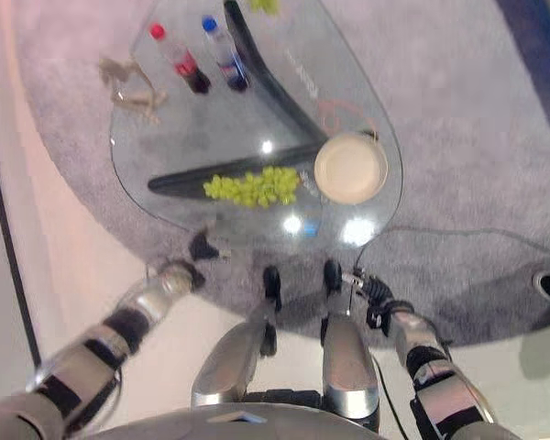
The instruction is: Pick up fruits into the plate
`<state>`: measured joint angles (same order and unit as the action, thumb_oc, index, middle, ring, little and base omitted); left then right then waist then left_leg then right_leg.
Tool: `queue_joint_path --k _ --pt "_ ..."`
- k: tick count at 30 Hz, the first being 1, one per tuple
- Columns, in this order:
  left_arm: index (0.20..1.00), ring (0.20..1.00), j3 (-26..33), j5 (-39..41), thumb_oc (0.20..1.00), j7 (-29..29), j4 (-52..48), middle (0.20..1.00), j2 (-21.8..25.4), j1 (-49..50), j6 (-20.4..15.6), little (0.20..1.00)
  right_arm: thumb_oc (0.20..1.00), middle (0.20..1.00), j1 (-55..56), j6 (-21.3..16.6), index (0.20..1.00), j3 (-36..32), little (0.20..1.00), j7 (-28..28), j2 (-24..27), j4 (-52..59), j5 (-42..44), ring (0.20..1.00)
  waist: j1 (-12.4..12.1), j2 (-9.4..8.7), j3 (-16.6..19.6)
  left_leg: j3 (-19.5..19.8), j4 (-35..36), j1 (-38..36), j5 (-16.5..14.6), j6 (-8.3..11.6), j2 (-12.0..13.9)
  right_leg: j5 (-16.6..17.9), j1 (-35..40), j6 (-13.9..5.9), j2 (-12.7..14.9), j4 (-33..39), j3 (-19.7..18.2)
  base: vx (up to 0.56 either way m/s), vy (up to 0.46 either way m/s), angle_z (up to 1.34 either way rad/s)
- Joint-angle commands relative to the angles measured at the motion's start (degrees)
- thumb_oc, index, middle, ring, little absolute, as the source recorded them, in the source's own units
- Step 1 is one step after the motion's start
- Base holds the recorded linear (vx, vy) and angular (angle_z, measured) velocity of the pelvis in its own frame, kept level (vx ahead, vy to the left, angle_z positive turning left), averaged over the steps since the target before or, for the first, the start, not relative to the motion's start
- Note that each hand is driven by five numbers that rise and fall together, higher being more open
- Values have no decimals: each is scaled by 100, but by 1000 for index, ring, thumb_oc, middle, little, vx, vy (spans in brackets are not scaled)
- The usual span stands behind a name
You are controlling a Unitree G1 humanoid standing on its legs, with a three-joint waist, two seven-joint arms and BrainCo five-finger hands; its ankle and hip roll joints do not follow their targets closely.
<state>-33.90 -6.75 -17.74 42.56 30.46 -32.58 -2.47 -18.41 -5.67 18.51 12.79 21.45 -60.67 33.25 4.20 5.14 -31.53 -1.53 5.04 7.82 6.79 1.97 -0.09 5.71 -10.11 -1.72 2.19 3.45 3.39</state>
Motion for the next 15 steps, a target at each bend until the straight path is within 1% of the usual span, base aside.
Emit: queue_joint_path --k 1,3,4,6,7,9,10,12,13,15 --pt "1000 1000 116 -202 1000 -49 -418 1000 597 -517 276 1000 1000 1000 218 -217 1000 81 1000 46 87 203 367 1000 5 -183 173 -129 -527 452 -537 -55 -9 -204 -932 -310 282 -961 -119 -55 -45 -6" --pt "1000 1000 108 -357 1000 -3 -567 1000 809 -849 481 1000 1000 1000 185 -245 1000 73 1000 37 97 219 443 1000 13 -201 173 -127 -585 679 -518 -68 -18 -203 -1186 -310 266 -1070 -135 -41 -50 -9" --pt "1000 1000 -36 -695 1000 34 -696 1000 1032 -1300 829 1000 1000 1000 152 -296 1000 74 1000 11 83 236 546 1000 28 -231 173 -96 -702 983 -498 -77 -46 -185 -1484 -302 246 -1183 -137 -19 -60 -8" --pt "1000 1000 -95 -1033 1000 57 -727 1000 1123 -1587 998 1000 1000 1000 149 -318 1000 59 1000 -18 58 289 649 1000 50 -258 173 -74 -827 1208 -500 -85 -69 -164 -1711 -305 250 -1272 -128 -18 -66 -5" --pt "1000 1000 -183 -1204 1000 114 -744 1000 1199 -1844 1154 1000 1000 1000 128 -331 1000 67 1000 -67 46 354 701 1000 73 -280 173 -78 -900 1373 -504 -94 -88 -144 -1871 -307 248 -1306 -128 -23 -62 -3" --pt "1000 1000 -320 -1520 1000 148 -671 1000 1254 -2134 1316 1000 1000 1000 106 -345 1000 62 1000 -86 39 430 832 1000 107 -314 173 -82 -1006 1583 -507 -95 -109 -107 -2072 -304 236 -1343 -133 -20 -54 -5" --pt "1000 1000 -421 -1811 1000 170 -540 1000 1290 -2358 1441 1000 1000 1000 93 -366 1000 62 1000 -82 44 486 923 1000 146 -342 173 -97 -1105 1777 -505 -87 -117 -76 -2252 -307 228 -1383 -138 -17 -50 -5" --pt "1000 1000 -560 -2071 1000 176 -366 1000 1324 -2590 1629 1000 1000 1000 88 -392 1000 55 1000 -55 45 550 1043 1000 199 -371 173 -98 -1235 2000 -507 -86 -130 -38 -2459 -306 202 -1435 -174 -4 -30 -5" --pt "1000 1000 -633 -2258 1000 223 -249 1000 1321 -2736 1811 1000 1000 1000 75 -402 1000 69 1000 -78 44 633 1069 1000 234 -387 173 -124 -1289 2136 -505 -80 -129 -27 -2583 -308 185 -1459 -189 -6 -4 -4" --pt "1000 1000 -721 -2423 1000 204 -83 1000 1318 -2879 1902 1000 1000 1000 61 -461 1000 90 1000 -91 53 708 1108 1000 274 -405 173 -136 -1371 2338 -501 -75 -129 -2 -2774 -308 165 -1489 -233 -5 2 -4"
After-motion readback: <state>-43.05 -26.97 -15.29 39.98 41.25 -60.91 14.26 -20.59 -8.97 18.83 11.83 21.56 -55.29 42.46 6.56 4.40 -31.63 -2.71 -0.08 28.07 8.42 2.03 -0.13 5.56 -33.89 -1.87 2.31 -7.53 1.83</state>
